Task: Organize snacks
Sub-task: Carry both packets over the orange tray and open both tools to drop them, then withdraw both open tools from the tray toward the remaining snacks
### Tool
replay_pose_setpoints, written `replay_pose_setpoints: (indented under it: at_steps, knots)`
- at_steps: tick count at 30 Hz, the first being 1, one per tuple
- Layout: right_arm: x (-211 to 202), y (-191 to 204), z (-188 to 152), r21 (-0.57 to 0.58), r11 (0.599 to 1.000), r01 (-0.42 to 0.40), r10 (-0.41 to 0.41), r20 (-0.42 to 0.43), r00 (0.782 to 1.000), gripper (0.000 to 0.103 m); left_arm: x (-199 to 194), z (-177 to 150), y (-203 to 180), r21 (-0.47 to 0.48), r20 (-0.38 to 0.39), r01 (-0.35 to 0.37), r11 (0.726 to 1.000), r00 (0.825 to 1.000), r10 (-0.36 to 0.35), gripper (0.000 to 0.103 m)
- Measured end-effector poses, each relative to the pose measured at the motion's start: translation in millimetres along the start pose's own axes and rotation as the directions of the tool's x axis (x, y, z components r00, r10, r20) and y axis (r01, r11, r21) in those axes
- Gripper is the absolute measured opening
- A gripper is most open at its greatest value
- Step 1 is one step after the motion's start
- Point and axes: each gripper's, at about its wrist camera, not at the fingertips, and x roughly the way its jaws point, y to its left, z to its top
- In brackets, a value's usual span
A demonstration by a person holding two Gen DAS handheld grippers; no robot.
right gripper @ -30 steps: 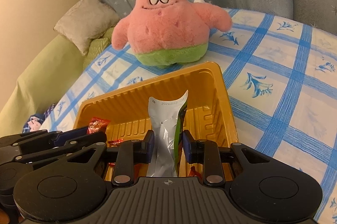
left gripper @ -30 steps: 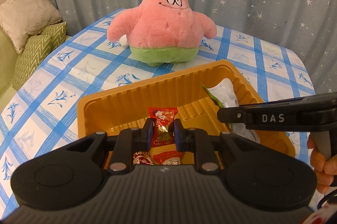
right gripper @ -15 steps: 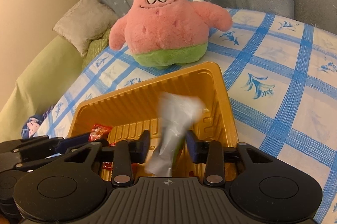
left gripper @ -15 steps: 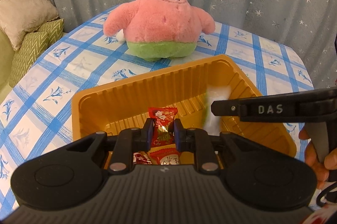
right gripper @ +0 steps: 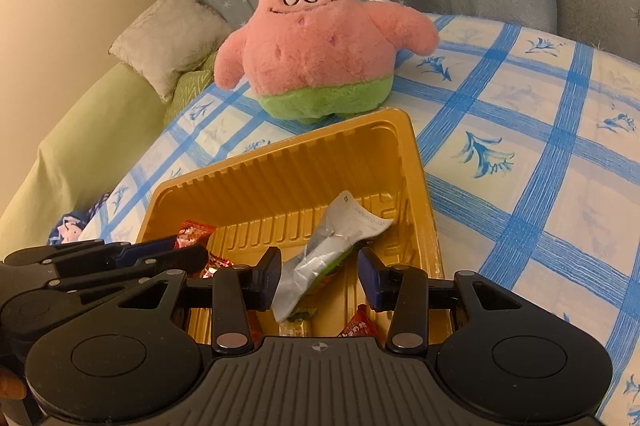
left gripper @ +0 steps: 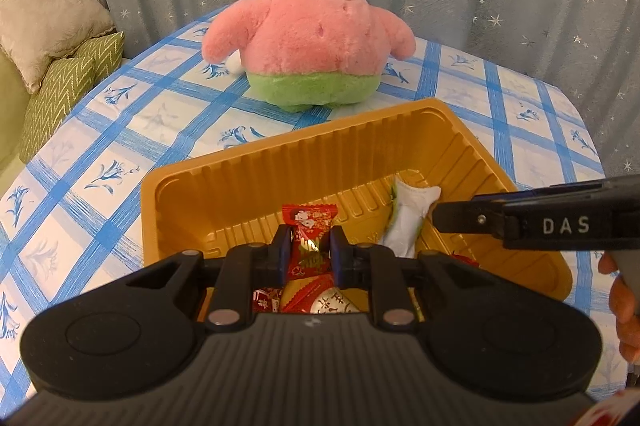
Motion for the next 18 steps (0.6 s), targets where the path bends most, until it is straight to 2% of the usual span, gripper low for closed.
replay_pose_setpoints:
  at_steps: [10,13,15,17,18]
  knots:
    - [-6,-1,0,-0.003,1.000,0.005,-0.005,0.008,1.000,0.043,1,8,-2,0.000,0.019,-0.008,1.000,1.000,0.008,0.019]
    - [-10,1,-1,-0.020,1.000,0.009,-0.009,0.013,1.000,0.045,-2,8,0,-0.021,0.020,-0.005,1.000,1.000,0.006,0.037]
    - [-14,4,-3,-0.041,0.999,0.016,-0.015,0.020,1.000,0.048,-8,5,1,-0.022,0.024,-0.005,1.000,1.000,0.005,0.037]
    - [-19,6,-5,-0.057,0.998,0.021,-0.019,0.031,0.999,0.059,-14,0,2,-0.023,0.026,-0.010,1.000,1.000,0.010,0.037]
    - [-22,7,-7,-0.065,0.998,0.022,-0.019,0.040,0.999,0.062,-18,-3,3,-0.028,0.024,-0.009,1.000,1.000,0.009,0.037]
